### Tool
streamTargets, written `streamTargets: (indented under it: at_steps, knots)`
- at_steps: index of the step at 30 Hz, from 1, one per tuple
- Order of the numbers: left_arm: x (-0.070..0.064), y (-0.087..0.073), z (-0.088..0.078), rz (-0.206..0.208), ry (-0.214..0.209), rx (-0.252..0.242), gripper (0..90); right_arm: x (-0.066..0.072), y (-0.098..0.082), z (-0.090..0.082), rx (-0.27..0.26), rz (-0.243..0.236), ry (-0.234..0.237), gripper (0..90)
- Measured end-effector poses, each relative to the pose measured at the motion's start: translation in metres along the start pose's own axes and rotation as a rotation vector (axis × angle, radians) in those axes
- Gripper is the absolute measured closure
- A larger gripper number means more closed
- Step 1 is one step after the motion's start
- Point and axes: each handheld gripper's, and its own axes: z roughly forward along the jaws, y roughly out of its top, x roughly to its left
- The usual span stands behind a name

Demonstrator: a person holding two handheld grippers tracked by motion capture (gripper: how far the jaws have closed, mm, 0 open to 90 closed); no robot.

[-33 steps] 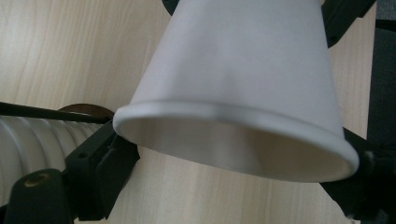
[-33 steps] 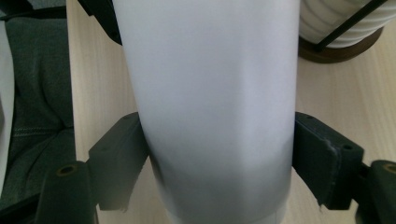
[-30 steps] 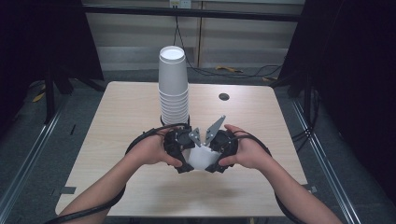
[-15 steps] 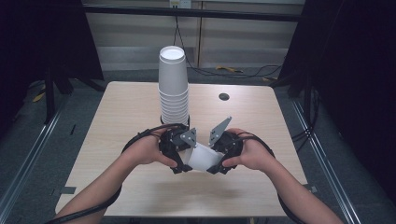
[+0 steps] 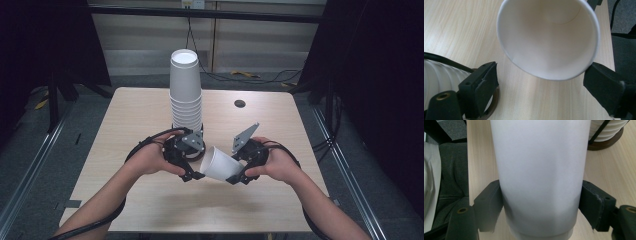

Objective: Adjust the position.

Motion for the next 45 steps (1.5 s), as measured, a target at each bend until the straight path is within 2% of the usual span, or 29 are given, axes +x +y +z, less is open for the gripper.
streamTargets:
  at_steps: [3,5,9,12,14,16,20,24,30,44,45]
  knots:
    - [0.001,-0.001,-0.001,0.002,0.003,-0.01,12.5,-0.001,-0.003,-0.001,-0.009,0.009,0.0,24.6]
    - [0.001,-0.003,-0.001,-0.022,-0.012,-0.034,12.9,-0.003,-0.006,-0.002,-0.012,0.025,-0.006,24.6]
    - [0.002,-0.004,-0.001,-0.032,-0.007,-0.05,13.2,-0.006,-0.009,-0.004,-0.032,0.045,-0.004,24.4]
    - [0.004,-0.005,-0.002,-0.067,-0.002,-0.101,13.1,-0.008,-0.01,-0.005,-0.058,0.054,-0.008,24.4]
    - [0.005,-0.005,-0.003,-0.078,-0.001,-0.112,13.1,-0.007,-0.01,-0.005,-0.065,0.06,-0.012,24.4]
    - [0.006,-0.007,-0.004,-0.101,-0.001,-0.146,14.5,-0.007,-0.01,-0.005,-0.066,0.058,-0.014,24.3]
    - [0.006,-0.008,-0.004,-0.12,-0.013,-0.16,14.5,-0.008,-0.009,-0.006,-0.082,0.066,-0.015,24.2]
    - [0.007,-0.008,-0.003,-0.116,-0.014,-0.162,14.5,-0.008,-0.007,-0.005,-0.088,0.059,-0.004,24.1]
    - [0.006,-0.009,0.001,-0.134,-0.022,-0.172,11.5,-0.004,-0.002,-0.002,-0.09,0.038,0.011,24.1]
    - [0.007,-0.009,0.0,-0.116,-0.027,-0.182,3.4,-0.001,0.001,0.0,-0.092,0.018,0.025,24.1]
    - [0.008,-0.009,0.0,-0.103,-0.026,-0.182,2.2,-0.001,0.002,0.001,-0.086,0.014,0.027,24.1]
